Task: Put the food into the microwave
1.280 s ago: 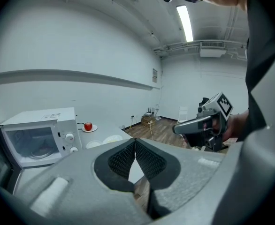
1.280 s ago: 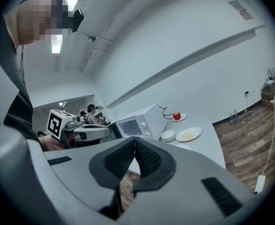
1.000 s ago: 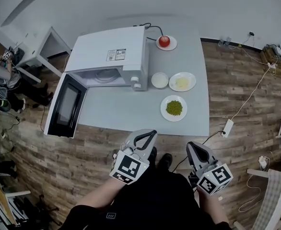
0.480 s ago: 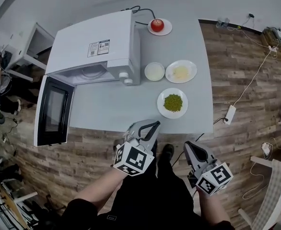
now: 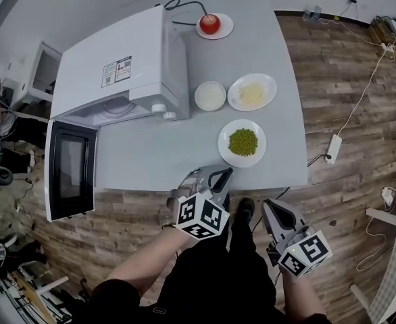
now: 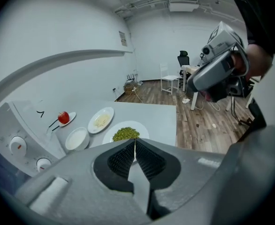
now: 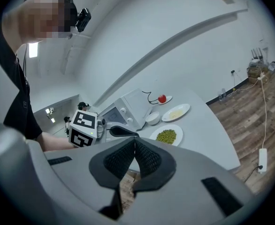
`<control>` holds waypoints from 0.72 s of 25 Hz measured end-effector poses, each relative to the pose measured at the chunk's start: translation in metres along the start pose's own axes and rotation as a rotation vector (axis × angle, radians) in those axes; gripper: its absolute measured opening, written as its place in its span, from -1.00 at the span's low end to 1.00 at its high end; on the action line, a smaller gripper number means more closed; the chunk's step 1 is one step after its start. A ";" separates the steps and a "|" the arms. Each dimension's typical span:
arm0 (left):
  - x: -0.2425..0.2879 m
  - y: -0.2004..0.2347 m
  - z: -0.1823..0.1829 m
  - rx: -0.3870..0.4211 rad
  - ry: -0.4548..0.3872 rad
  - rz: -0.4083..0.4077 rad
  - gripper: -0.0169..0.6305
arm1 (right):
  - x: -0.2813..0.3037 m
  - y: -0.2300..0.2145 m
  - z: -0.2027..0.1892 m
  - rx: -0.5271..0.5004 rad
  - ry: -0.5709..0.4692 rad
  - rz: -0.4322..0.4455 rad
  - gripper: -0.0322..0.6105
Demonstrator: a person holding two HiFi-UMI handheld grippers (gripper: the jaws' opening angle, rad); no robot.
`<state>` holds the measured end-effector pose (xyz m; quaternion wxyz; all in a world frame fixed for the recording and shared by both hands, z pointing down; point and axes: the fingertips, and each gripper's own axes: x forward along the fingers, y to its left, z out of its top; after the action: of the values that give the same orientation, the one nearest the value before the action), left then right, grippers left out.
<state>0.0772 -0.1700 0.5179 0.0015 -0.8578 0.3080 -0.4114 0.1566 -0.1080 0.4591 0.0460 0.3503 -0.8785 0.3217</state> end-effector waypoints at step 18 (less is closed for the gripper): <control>0.077 -0.035 -0.025 0.291 0.151 -0.099 -0.64 | -0.007 -0.038 -0.029 0.086 -0.009 -0.056 -0.86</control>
<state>0.1138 -0.1763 0.5978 0.0822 -0.8293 0.2018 -0.5146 0.1822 -0.1076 0.5005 0.0360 0.3779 -0.8537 0.3564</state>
